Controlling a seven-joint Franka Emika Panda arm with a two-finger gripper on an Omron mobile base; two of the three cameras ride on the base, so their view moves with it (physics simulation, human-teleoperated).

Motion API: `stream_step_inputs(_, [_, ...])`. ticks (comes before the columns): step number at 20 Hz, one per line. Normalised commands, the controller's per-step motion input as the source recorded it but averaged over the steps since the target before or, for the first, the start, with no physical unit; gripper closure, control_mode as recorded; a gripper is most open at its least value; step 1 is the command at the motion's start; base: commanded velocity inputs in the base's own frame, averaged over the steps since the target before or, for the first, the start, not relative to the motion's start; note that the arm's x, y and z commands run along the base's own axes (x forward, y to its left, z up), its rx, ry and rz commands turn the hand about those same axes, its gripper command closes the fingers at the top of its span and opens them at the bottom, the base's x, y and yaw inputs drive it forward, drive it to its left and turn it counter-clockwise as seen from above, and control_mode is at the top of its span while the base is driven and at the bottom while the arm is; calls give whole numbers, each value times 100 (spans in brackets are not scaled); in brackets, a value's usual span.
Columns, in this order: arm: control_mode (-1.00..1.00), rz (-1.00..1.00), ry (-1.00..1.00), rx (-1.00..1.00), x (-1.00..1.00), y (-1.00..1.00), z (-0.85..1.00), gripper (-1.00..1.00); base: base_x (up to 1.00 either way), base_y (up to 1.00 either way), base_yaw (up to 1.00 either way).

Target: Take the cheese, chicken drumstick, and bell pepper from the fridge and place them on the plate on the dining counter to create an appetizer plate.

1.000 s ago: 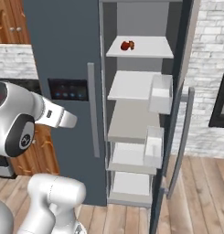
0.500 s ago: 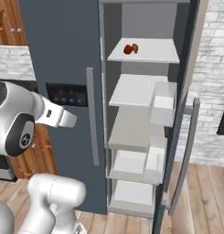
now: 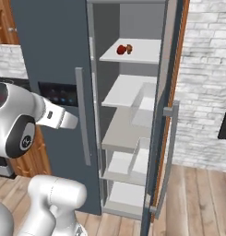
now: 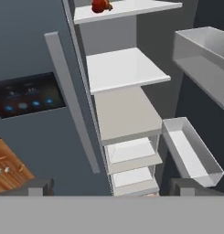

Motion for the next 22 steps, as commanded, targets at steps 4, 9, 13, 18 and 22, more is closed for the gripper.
stream_step_inputs(4, [100,0,0,0,0,0,0,-100,2,-32,16])
stream_step_inputs(9, [100,0,0,0,0,0,0,-100,0,-53,19])
stream_step_inputs(13, [100,0,0,0,0,0,0,-100,3,-44,16])
stream_step_inputs(18, [100,0,0,0,0,0,0,-100,62,-2,7])
stream_step_inputs(22, [100,0,0,0,0,0,0,-100,78,0,1])
